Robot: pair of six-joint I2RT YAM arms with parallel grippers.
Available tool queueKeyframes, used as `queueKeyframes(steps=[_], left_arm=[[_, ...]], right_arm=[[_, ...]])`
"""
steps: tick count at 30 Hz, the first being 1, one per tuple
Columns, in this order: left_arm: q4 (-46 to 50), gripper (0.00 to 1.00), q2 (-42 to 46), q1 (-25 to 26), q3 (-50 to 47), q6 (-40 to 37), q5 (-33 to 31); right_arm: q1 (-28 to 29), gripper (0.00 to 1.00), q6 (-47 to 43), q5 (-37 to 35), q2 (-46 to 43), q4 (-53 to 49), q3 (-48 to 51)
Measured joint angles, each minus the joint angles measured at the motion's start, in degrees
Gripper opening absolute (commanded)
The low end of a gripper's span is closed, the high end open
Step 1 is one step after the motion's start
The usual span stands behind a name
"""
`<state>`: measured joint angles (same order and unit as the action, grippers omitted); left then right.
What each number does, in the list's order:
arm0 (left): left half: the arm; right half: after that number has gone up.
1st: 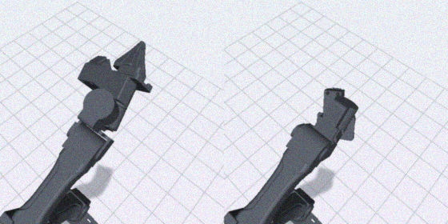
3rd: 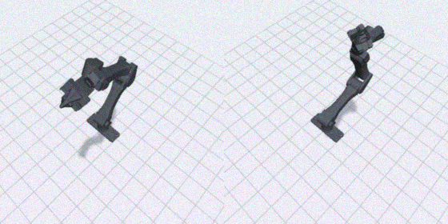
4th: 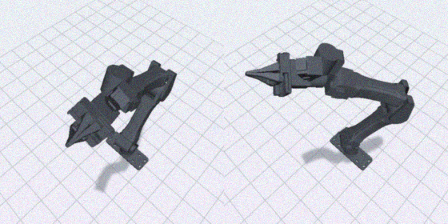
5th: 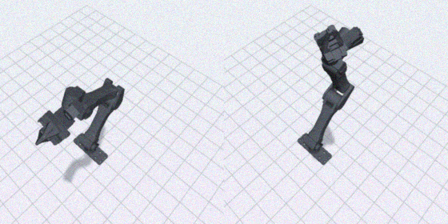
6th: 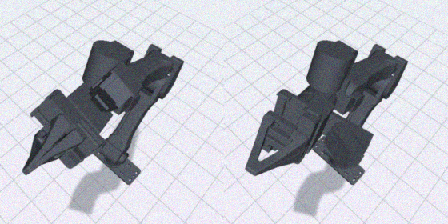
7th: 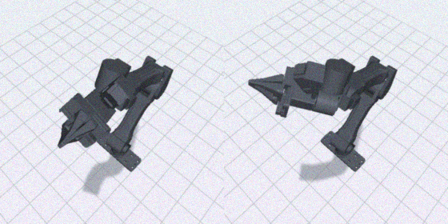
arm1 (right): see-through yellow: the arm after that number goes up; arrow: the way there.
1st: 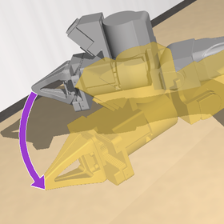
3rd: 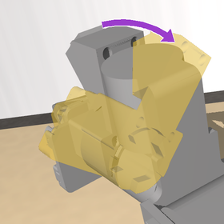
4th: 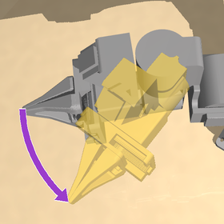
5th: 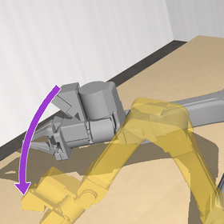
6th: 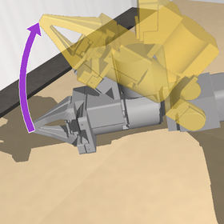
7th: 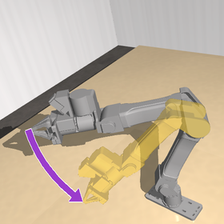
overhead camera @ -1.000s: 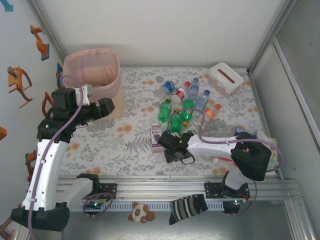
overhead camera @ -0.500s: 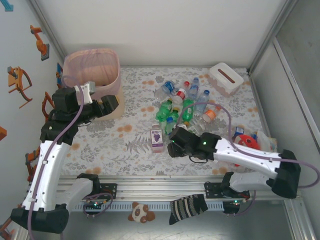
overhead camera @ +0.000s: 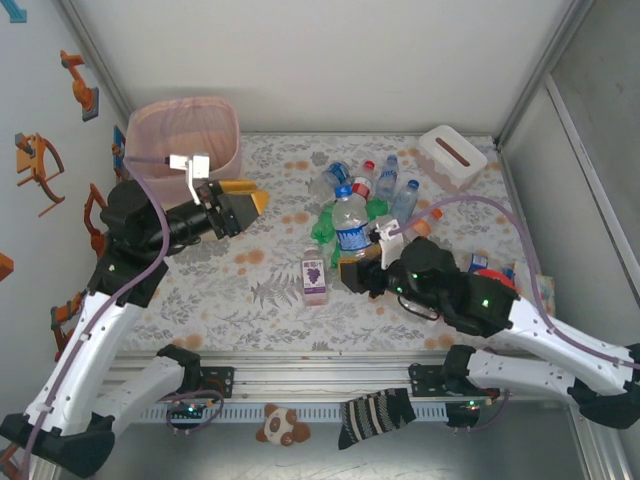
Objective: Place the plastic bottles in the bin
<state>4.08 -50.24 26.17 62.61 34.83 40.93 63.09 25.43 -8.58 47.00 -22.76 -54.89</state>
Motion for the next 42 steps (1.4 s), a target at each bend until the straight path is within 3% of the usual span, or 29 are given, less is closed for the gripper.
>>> queueKeyframes(steps=[10, 21, 33, 42], left_arm=[[-5.27, 0.89, -5.57, 15.76, 6.95, -7.69, 0.74], [-5.33, 0.88, -13.16, 28.06, 14.32, -18.14, 1.97], [-4.52, 0.62, -16.55, 30.86, 17.9, -22.18, 2.49], [-4.24, 0.53, -16.48, 30.86, 17.9, -22.88, 2.21]], right_arm=[[0.0, 0.46, -10.08, 12.07, -1.99, 12.5, -3.52], [0.0, 0.46, -10.67, 23.39, 1.07, 16.9, -8.52], [0.0, 0.45, -10.45, 25.03, 0.35, 17.07, -8.52], [0.0, 0.46, -10.27, 23.98, -0.57, 16.63, -8.52]])
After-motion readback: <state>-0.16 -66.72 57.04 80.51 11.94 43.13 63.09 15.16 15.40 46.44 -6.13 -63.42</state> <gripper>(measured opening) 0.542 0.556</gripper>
